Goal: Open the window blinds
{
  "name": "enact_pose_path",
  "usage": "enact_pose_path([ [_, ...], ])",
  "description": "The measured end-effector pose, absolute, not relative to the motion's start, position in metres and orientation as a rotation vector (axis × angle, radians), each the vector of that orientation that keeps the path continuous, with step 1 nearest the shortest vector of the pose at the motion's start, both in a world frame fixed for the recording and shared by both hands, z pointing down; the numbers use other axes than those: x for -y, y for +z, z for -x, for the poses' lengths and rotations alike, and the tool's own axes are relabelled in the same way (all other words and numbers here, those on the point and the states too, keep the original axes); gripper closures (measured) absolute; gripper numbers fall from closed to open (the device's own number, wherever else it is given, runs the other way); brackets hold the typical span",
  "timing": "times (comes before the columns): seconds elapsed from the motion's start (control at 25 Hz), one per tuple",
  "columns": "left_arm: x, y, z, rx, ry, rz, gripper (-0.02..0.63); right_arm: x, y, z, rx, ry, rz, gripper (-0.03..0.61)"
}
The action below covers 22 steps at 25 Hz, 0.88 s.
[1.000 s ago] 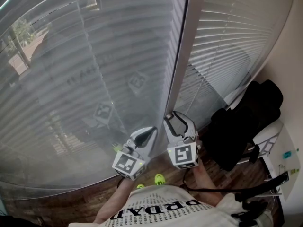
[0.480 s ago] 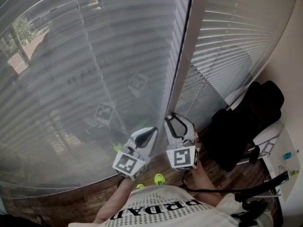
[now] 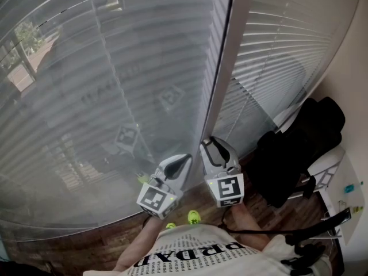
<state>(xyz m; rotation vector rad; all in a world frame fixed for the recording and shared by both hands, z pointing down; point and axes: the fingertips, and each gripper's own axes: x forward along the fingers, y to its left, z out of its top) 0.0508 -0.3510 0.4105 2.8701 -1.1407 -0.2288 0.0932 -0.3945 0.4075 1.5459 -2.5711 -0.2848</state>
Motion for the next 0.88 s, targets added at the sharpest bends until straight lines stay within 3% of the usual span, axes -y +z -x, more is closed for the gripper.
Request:
enact_pose_path([
  [0.88,0.348,0.406,-0.05,1.151,-0.25,-2.87,0.621,0.399,0.411,-0.104,2.834,0.32,-1.667,0.445],
])
